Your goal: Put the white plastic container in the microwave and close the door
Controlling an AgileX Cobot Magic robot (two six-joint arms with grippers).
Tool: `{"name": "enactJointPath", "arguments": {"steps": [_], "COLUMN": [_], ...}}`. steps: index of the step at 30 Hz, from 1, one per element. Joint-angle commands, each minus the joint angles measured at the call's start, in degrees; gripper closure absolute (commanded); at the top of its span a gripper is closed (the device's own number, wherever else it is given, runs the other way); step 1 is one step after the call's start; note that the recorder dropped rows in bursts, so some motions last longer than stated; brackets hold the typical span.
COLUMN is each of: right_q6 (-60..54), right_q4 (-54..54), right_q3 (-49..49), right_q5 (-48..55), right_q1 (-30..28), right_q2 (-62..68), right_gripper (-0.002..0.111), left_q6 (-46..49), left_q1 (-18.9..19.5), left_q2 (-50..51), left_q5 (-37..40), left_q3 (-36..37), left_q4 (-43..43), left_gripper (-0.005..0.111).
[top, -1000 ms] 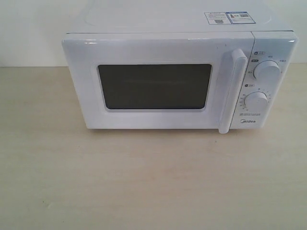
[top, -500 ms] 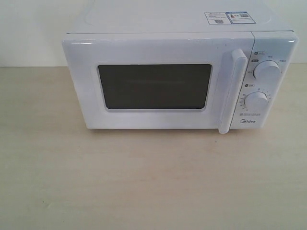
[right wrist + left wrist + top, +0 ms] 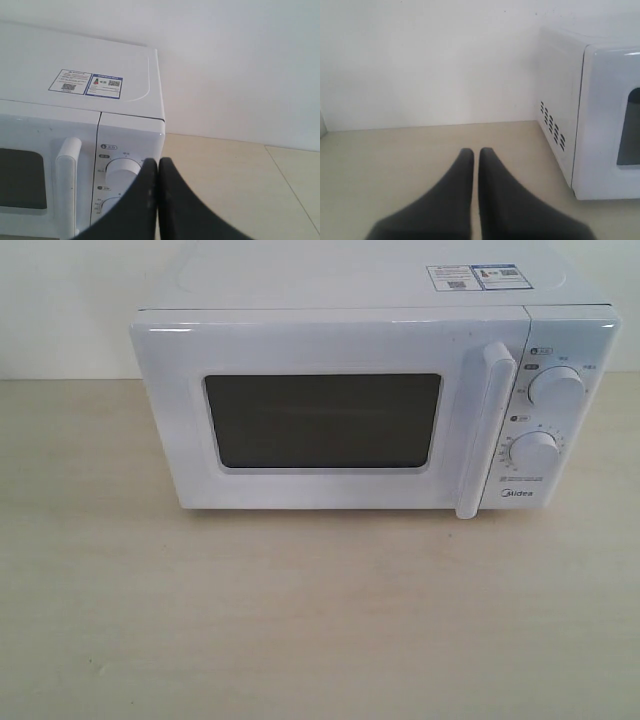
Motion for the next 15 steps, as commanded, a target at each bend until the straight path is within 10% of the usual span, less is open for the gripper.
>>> {"name": "enactJointPath", "arguments": {"steps": [1,15], "right_q6": [-0.08,-0.08], "right_q4": [-0.28,-0.28], "right_q3": [0.04,0.04], "right_q5": [-0.04,-0.04], "right_q1": [0.11,0.11], "right_q2": [-0.3,-0.3], "right_gripper": [0.108,0.108], "left_q6": [-23.85,-32.33], "left_q1": [0.21,0.21], "left_q2": [-2.0,-7.81], "left_q5": [-2.1,2.41], "left_q3": [2.85,4.29], "left_q4": [17.24,21.44], "left_gripper": [0.102,0.102]}}
